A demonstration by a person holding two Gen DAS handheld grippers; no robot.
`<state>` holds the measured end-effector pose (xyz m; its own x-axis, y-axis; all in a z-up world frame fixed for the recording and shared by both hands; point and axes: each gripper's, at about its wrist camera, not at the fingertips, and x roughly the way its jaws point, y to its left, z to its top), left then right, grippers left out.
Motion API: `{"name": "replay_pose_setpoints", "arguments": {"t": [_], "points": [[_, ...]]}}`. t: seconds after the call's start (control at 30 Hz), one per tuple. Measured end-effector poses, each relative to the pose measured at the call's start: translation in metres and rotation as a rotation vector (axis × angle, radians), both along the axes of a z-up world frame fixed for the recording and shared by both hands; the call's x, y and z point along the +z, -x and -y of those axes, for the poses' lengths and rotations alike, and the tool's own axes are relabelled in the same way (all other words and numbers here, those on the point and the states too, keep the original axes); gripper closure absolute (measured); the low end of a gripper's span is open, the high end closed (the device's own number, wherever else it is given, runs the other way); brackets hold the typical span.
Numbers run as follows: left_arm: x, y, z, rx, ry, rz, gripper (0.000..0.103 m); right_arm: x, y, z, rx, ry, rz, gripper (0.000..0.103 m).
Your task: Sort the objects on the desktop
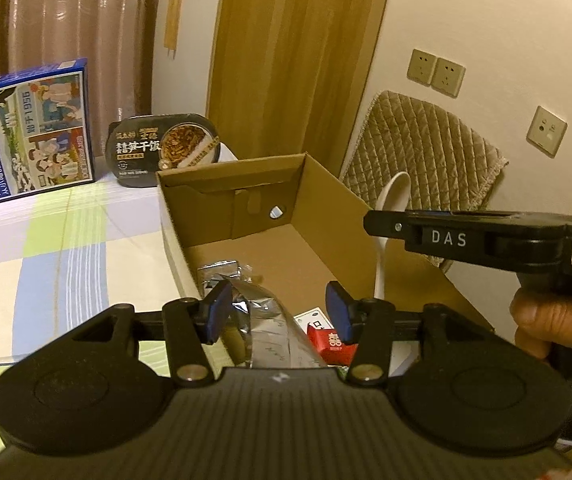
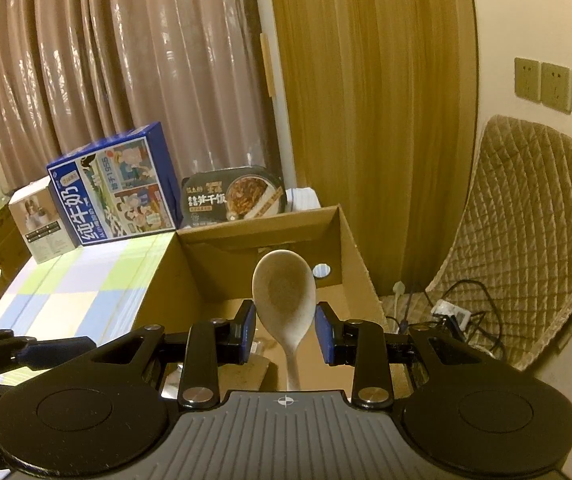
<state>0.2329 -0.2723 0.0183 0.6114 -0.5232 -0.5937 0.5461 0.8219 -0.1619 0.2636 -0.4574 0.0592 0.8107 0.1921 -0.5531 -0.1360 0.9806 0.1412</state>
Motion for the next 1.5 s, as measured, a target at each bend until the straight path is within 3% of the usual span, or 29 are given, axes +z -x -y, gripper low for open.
{"name": "replay_pose_setpoints", "arguments": {"t": [0.03, 0.07, 0.13, 0.4, 0.6, 0.67, 0.77, 0.9, 1.33, 1.5], "points": [[0.000, 0.000, -0.001, 0.003, 0.001, 0.001, 0.057, 0.000, -0.001, 0.000, 0.008, -0.003, 0.001, 0.072], [0.001, 0.000, -0.002, 0.007, 0.003, 0.001, 0.057, 0.000, -0.001, -0.001, 0.005, -0.003, 0.004, 0.059], [0.001, 0.001, -0.004, 0.011, 0.005, 0.002, 0.056, 0.002, 0.002, 0.001, -0.008, -0.016, 0.023, 0.046], [0.000, 0.007, -0.014, 0.045, 0.009, -0.005, 0.043, 0.000, 0.011, 0.008, -0.033, -0.026, 0.008, 0.043], [0.000, 0.018, -0.028, 0.087, 0.027, -0.020, 0.026, -0.001, 0.032, 0.009, -0.039, -0.026, -0.017, 0.027], [0.001, 0.024, -0.034, 0.105, 0.033, -0.020, 0.019, 0.001, 0.041, 0.007, -0.039, -0.016, -0.026, 0.014], [0.003, 0.033, -0.043, 0.127, 0.034, -0.031, 0.011, 0.006, 0.056, 0.003, -0.038, -0.007, -0.027, 0.003], [0.009, 0.050, -0.054, 0.165, 0.050, -0.033, 0.002, 0.015, 0.078, -0.001, -0.033, -0.005, -0.038, 0.002], [0.030, 0.113, -0.073, 0.251, 0.051, -0.017, 0.001, 0.045, 0.139, -0.005, -0.041, 0.007, -0.045, 0.002], [0.035, 0.135, -0.073, 0.270, 0.015, -0.034, 0.001, 0.056, 0.162, -0.009, -0.041, 0.010, -0.040, 0.002]]}}
